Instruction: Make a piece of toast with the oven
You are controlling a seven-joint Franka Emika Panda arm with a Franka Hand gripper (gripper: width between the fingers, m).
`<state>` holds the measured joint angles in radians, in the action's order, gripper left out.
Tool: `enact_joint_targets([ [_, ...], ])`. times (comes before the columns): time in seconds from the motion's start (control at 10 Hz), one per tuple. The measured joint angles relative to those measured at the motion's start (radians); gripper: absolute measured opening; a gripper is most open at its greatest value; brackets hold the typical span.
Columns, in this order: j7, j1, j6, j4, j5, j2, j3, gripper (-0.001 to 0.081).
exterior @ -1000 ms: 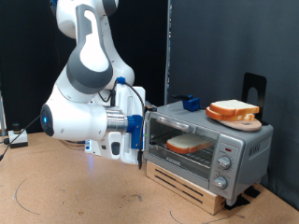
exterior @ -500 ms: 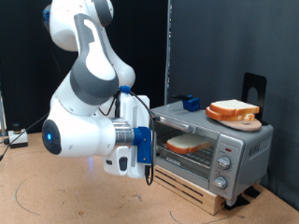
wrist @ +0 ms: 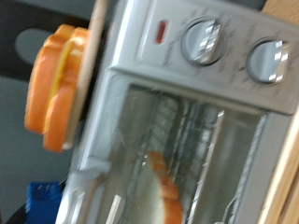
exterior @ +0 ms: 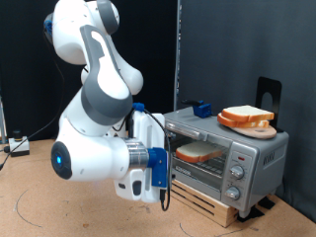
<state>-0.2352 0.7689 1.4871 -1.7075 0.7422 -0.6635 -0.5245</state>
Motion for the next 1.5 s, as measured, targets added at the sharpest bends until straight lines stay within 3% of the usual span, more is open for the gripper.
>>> enact_joint_targets([
  [0.5,0.036,-0.084,0.054,0.091,-0.070,-0.155,0.021,0.0807],
  [1.5,0.008,-0.179,0.161,0.097,-0.071,-0.264,-0.005,0.0807],
])
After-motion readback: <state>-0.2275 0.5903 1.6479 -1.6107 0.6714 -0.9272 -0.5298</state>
